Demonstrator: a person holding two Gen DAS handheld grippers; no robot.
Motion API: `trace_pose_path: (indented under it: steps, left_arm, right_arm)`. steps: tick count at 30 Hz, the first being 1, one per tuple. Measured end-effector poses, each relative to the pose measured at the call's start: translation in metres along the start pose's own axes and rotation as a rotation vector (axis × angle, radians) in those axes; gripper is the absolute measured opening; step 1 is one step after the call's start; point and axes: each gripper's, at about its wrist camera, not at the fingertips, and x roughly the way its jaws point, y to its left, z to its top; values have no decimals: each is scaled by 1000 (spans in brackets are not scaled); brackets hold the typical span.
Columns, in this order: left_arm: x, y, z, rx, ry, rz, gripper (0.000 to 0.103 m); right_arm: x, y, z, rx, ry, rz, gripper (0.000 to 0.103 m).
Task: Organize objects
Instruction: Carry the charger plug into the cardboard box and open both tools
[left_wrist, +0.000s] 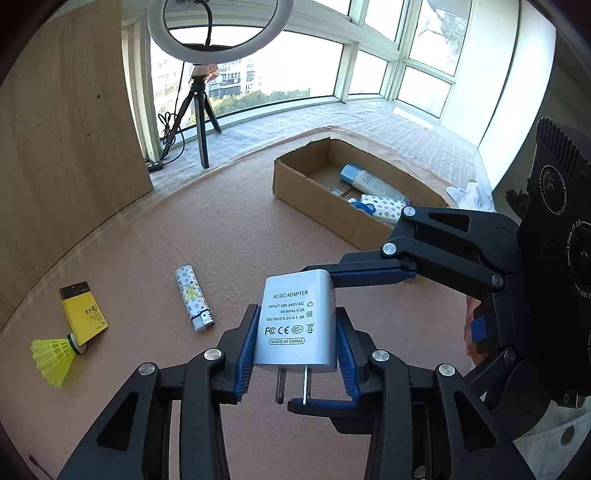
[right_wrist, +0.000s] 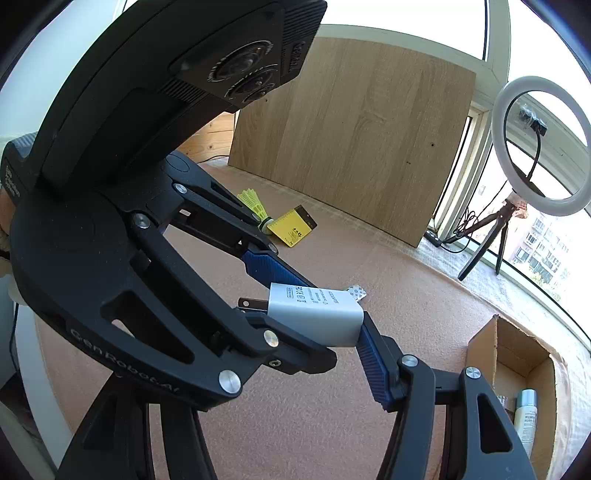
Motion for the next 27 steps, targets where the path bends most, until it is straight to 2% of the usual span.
trace_pose_path:
  steps: [6,11,17,23,27]
  left_arm:
    - [-11,-36,40,62,11,63,42]
    - [5,-70,80,116,34,86,42]
    - [53,-115,135,190,69,65,42]
    - [111,-169,195,281,84,5,42]
    - [139,-193,219,318,85,5,43]
  right_arm:
    - [-31,-23,3,19,-77,-14,58]
    - [-50,-59,-5,53,-114,-32,58]
    - [-77,-114,-33,113,-123,-78,58]
    - [-100,-177,-65,183,-105,-166,58]
    - [-107,-204,-79,218,-98,-222,58]
